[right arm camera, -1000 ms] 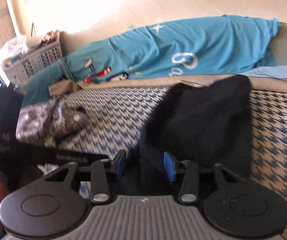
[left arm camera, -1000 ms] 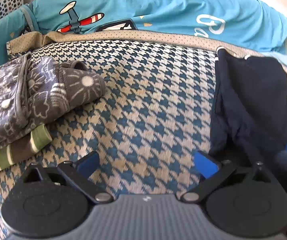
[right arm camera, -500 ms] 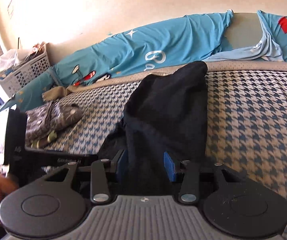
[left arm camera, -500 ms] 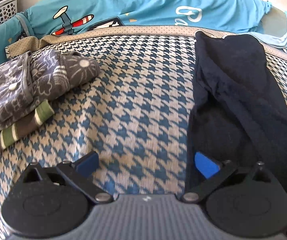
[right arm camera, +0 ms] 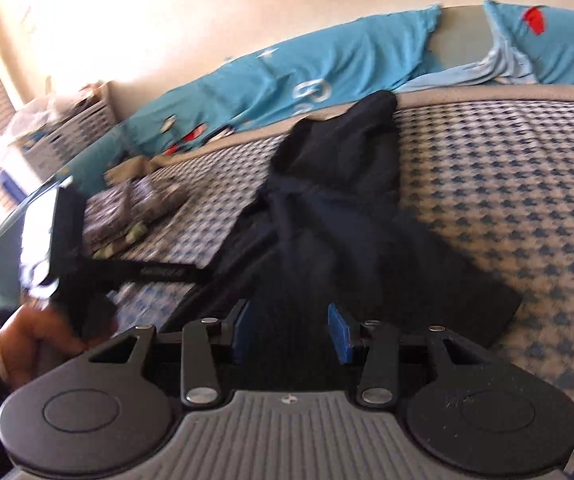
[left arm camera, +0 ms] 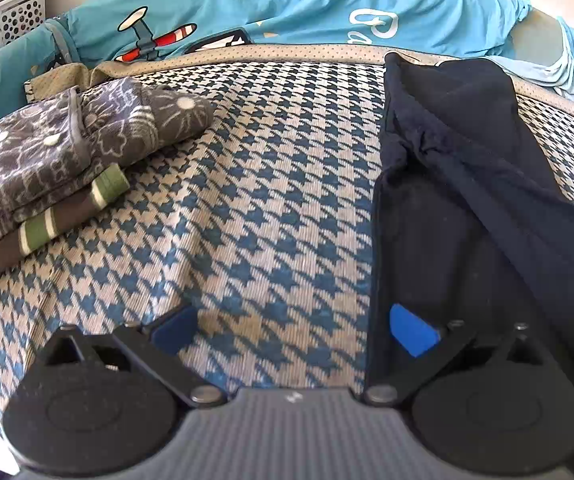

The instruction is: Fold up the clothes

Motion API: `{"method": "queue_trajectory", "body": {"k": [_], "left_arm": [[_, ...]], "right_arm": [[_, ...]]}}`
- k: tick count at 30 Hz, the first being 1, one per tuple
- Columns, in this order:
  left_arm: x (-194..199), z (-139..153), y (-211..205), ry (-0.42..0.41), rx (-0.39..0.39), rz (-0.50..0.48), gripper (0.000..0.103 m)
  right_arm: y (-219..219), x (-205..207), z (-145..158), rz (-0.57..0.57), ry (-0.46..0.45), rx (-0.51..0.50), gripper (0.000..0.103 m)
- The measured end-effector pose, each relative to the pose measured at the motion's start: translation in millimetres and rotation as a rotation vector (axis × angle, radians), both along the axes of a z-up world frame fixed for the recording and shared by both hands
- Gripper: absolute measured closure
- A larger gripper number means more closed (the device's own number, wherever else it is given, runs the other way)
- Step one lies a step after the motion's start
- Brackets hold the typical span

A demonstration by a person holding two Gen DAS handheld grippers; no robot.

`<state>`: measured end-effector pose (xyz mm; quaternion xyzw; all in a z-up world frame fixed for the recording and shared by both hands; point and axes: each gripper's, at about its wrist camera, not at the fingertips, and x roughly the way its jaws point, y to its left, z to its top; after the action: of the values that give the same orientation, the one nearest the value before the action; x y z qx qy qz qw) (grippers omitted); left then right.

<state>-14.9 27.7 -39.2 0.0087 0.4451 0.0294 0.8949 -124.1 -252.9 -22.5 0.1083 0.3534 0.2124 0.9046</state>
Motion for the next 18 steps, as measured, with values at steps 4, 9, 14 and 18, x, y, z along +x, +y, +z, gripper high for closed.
{"method": "queue_trajectory", "body": {"k": [4, 9, 14, 18], "left_arm": [[-6, 0, 1, 0.003, -0.001, 0.008, 0.000], [-11, 0, 2, 0.009, -0.005, 0.008, 0.000], [-14, 1, 2, 0.014, -0.013, 0.011, 0.000], [-16, 1, 4, 0.015, -0.024, 0.016, 0.000]], "right_arm": [[12, -19, -6, 0.080, 0.032, -0.007, 0.061], [28, -32, -15, 0.187, 0.045, -0.105, 0.061], [38, -40, -24, 0.225, 0.027, -0.236, 0.061], [42, -48, -28, 0.259, 0.000, -0.297, 0.061]]}}
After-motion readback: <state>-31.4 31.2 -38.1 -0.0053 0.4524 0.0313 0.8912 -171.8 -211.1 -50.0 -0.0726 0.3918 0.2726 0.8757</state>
